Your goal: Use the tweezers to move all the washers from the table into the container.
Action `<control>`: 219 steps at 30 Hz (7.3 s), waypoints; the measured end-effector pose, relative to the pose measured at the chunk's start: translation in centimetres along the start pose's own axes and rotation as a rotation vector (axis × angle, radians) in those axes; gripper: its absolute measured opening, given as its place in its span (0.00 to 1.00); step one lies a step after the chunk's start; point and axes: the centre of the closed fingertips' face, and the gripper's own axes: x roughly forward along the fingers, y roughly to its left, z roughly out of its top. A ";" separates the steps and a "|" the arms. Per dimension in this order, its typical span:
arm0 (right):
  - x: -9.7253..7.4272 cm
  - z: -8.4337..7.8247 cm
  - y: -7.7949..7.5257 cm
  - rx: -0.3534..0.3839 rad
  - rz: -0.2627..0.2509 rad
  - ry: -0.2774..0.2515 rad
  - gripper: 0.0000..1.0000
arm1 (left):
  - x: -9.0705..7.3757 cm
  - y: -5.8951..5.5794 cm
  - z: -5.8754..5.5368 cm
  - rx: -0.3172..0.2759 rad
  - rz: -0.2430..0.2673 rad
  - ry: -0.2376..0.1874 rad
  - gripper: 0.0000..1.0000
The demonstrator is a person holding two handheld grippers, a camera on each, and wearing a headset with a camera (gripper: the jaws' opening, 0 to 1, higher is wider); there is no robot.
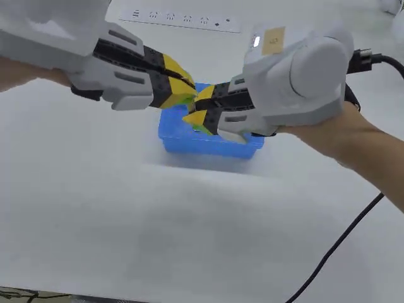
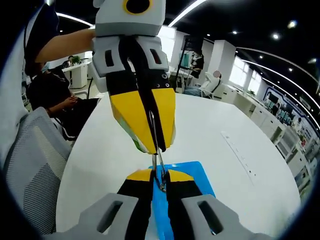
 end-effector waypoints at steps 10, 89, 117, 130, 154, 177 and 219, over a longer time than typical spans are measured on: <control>0.5 -3.2 -3.0 0.034 -0.040 0.040 0.10 | 4.3 2.7 -0.6 -0.031 -0.059 -0.002 0.07; 0.0 -6.5 -2.9 0.181 -0.016 0.050 0.14 | 5.9 2.0 -1.9 0.003 -0.103 0.016 0.06; -1.5 -4.8 0.7 0.058 0.029 0.081 0.09 | 3.5 -1.4 -0.9 0.086 -0.187 -0.001 0.06; -3.6 -3.8 3.6 -0.048 0.037 0.114 0.09 | 1.5 -4.0 -1.3 0.118 -0.197 -0.007 0.06; -3.0 -7.0 6.4 -0.068 0.124 0.216 0.08 | 3.2 -6.2 -6.4 -0.026 -0.226 0.024 0.06; 0.3 -11.6 6.9 -0.025 0.184 0.312 0.08 | 6.6 -6.4 -12.6 -0.091 -0.245 0.175 0.04; -3.4 -11.5 7.2 0.082 0.066 0.278 0.20 | 2.7 -5.4 -12.7 -0.094 -0.048 0.194 0.24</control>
